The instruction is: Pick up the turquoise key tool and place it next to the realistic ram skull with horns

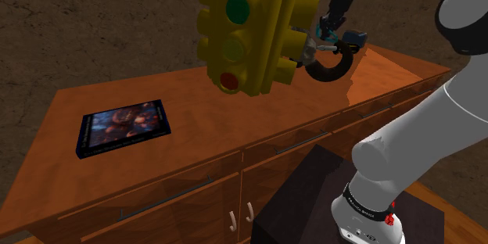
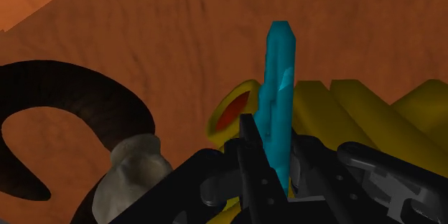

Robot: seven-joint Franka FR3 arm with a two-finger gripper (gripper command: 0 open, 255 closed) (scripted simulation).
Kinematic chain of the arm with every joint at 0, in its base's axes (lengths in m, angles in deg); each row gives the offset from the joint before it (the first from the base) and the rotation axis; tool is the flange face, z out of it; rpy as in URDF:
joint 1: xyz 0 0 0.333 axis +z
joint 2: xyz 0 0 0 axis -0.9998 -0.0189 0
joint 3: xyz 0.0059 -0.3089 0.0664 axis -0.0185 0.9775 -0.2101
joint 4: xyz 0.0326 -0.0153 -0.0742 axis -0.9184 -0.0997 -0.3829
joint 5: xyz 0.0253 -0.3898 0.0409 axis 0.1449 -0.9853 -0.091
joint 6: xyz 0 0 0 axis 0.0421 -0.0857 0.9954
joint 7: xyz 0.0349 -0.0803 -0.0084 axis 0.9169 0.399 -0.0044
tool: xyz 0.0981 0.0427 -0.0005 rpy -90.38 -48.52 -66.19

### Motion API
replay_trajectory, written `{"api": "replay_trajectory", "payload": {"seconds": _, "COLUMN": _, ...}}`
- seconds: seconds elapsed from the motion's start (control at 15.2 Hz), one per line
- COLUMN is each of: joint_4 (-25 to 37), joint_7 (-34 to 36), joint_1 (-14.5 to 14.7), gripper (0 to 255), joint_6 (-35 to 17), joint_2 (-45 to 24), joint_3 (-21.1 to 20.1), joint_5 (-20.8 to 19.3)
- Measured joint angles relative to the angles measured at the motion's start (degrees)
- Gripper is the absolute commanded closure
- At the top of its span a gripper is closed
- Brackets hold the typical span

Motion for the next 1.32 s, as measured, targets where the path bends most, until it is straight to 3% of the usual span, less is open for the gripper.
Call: {"api": "replay_trajectory", "payload": {"seconds": 1.32, "joint_4": -15.9, "joint_7": -1.1, "joint_1": -0.3, "gripper": 255, "joint_6": -15.5, "joint_2": 0.4, "joint_3": 0.5, "joint_5": 0.0}}
